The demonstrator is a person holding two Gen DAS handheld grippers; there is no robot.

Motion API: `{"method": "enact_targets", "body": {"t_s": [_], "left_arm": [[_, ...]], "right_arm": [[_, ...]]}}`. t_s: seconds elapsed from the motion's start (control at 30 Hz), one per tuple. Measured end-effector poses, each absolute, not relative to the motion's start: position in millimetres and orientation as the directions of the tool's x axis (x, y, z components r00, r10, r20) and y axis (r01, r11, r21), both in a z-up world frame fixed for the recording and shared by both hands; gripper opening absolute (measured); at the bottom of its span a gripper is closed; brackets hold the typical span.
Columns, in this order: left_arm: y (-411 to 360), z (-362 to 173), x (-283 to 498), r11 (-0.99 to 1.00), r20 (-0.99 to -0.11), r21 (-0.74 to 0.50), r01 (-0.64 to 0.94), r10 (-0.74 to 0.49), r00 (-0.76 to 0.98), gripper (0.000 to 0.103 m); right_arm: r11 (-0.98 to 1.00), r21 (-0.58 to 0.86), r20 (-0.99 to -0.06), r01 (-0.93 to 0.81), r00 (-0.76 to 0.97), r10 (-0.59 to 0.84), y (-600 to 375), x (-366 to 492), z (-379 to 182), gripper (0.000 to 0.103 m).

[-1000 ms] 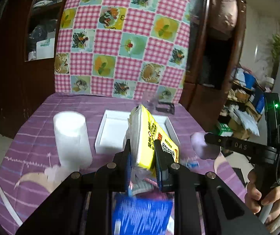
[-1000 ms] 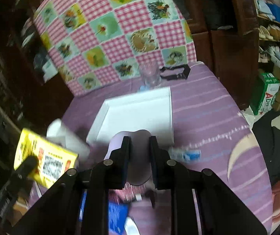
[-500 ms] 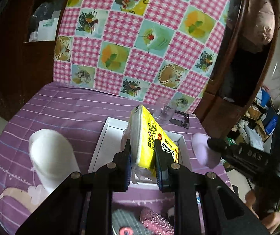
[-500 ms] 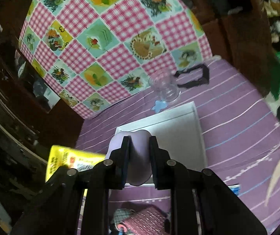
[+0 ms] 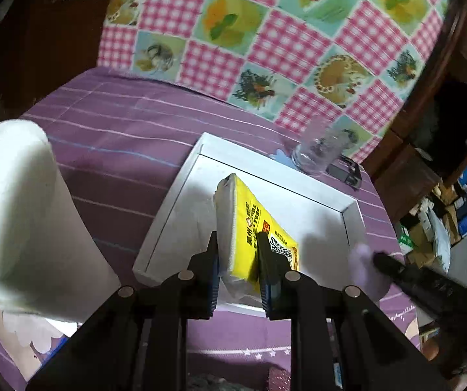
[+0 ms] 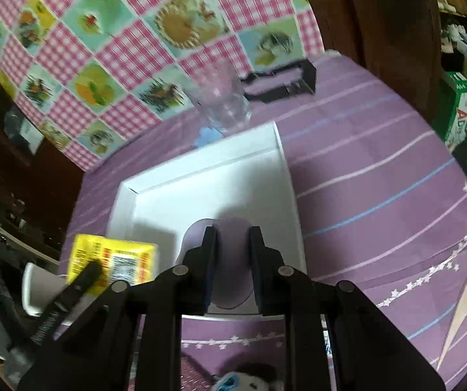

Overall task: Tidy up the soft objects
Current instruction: 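Carry the yellow packet over the white box and lower it inside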

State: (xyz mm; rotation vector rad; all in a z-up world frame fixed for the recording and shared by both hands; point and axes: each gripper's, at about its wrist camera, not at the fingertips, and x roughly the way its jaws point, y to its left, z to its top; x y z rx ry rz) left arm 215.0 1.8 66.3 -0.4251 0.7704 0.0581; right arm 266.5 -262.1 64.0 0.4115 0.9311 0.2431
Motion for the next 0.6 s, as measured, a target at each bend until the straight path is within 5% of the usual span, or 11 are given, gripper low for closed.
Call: {"method": "enact_targets", "body": {"t_s": [0.13,0.33,0.6], "left_arm": [[12.9,49.4,225.1,0.890,-0.731,-0.386,-0.241,-0.136,0.669,0.019],[19.8,49.4,222.6,0.825,-0.650,-0.543,-0.154,-0.298,0.699,0.019],[15.8,46.4,226.5,0.870,-0.710,-0.443,-0.219,-0.191,0.677,0.019]], "right_arm": [[0.911,0.411,-0.749,-0.041,0.555,0.363,-251.5,269.0,49.1,0.021],[0.928,0.369,-0.757,-0.046,0.565,0.329,-247.8,268.7,48.2,0.021],[0.934,0.356,-0.778,-0.020,0.548,0.309,-250.2,273.7,42.0,0.021]]}}
